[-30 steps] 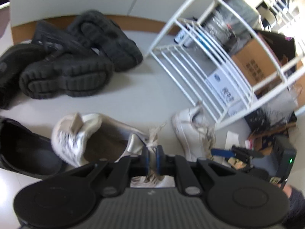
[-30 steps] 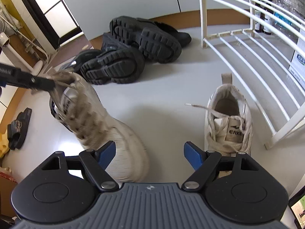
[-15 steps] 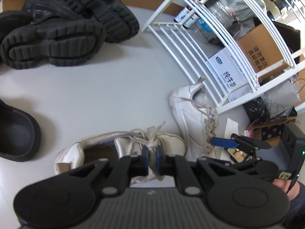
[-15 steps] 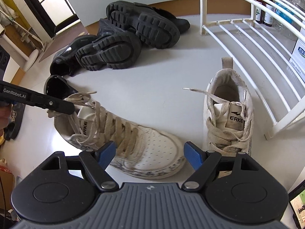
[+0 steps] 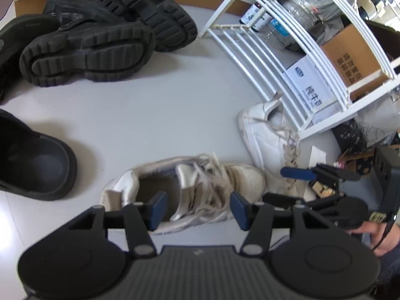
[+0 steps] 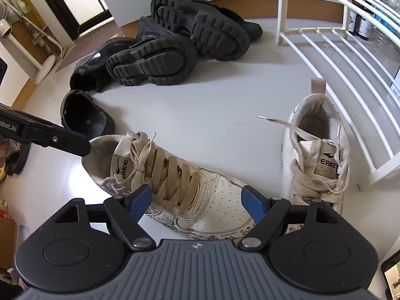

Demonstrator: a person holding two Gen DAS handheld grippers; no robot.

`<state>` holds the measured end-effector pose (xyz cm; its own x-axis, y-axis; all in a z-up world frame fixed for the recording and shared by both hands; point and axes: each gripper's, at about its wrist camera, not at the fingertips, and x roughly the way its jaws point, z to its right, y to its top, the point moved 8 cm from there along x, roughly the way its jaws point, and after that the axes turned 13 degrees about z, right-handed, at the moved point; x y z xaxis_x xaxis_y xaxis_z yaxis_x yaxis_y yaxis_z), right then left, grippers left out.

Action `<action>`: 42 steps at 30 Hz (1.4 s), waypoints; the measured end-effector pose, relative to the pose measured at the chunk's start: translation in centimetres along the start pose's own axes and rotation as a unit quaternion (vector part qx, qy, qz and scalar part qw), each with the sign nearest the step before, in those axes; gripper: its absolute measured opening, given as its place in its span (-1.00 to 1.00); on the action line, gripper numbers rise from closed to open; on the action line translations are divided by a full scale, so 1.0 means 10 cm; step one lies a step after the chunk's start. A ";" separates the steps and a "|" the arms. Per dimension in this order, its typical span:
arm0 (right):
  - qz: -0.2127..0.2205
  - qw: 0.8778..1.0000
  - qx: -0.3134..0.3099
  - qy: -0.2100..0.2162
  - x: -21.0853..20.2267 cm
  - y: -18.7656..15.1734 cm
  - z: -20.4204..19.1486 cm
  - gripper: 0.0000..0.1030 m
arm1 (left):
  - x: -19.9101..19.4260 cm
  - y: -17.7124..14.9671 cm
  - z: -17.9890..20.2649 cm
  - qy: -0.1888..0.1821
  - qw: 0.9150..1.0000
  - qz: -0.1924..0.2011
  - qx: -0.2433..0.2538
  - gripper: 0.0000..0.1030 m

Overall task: Organize scattered shoes
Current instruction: 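Lower the patterned sneaker beside the white ERKE sneaker with the left gripper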

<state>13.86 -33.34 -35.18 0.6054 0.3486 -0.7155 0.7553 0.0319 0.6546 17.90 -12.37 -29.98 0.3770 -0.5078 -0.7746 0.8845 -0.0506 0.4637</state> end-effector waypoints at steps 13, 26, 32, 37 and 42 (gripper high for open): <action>-0.001 0.999 -0.055 0.004 0.33 -0.03 -0.03 0.60 | 0.02 -0.15 -0.22 -0.038 0.996 0.015 -0.076 0.15; -0.018 0.995 -0.092 0.029 0.53 -0.13 -0.16 0.32 | -0.10 -0.22 -0.47 -0.022 0.996 0.020 -0.088 0.17; -0.032 0.996 -0.077 0.034 0.49 -0.19 -0.16 0.25 | -0.14 -0.29 -0.54 -0.026 0.994 0.010 -0.101 0.17; -0.051 0.995 -0.072 0.041 0.45 -0.26 -0.21 0.25 | -0.18 -0.28 -0.59 -0.029 0.993 0.012 -0.110 0.18; -0.069 0.993 -0.082 0.048 0.40 -0.36 -0.30 0.33 | -0.20 -0.30 -0.65 -0.028 0.992 0.012 -0.119 0.18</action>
<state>12.80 -29.28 -39.67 0.4670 0.4183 -0.7791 0.7735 0.2339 0.5891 16.30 -5.59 -32.62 0.3898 -0.5532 -0.7363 0.9175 0.1645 0.3622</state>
